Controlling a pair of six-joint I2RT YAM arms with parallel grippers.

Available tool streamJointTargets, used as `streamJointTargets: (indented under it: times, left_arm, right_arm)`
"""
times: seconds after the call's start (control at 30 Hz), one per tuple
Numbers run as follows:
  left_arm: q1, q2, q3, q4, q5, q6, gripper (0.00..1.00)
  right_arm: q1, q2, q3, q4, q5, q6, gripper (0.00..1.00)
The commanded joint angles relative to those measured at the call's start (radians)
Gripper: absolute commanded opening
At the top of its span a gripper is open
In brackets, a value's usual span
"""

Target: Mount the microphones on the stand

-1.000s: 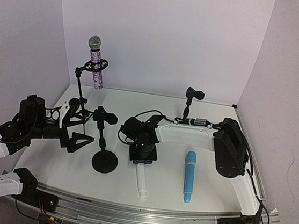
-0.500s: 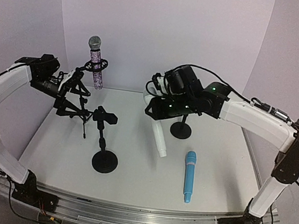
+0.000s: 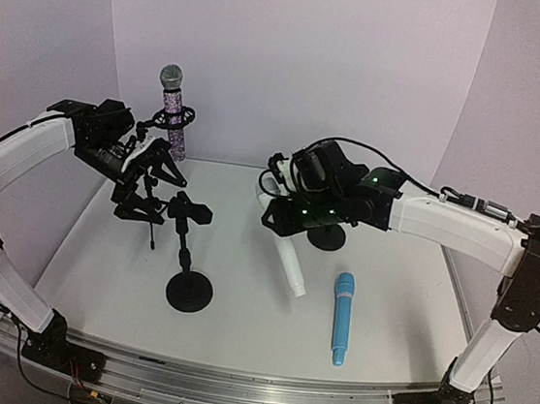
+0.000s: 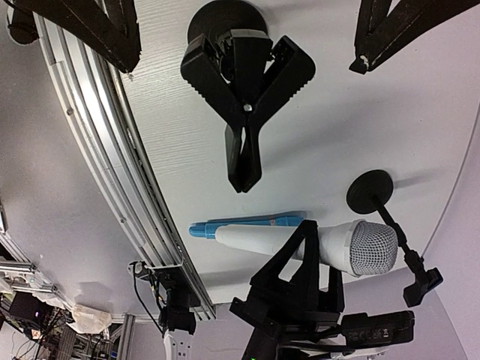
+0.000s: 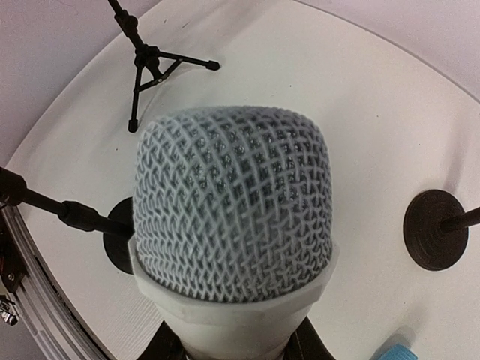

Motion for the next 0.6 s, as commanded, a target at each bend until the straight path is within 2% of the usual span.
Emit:
streamJointTargets:
  times: [0.0, 0.57]
  left_arm:
    - [-0.016, 0.037, 0.068, -0.068, 0.034, 0.069, 0.99]
    - [-0.044, 0.062, 0.089, -0.082, 0.036, 0.085, 0.78]
  right_arm:
    - [-0.005, -0.048, 0.006, 0.065, -0.008, 0.002, 0.00]
    - [-0.004, -0.055, -0.008, 0.071, -0.005, 0.011, 0.00]
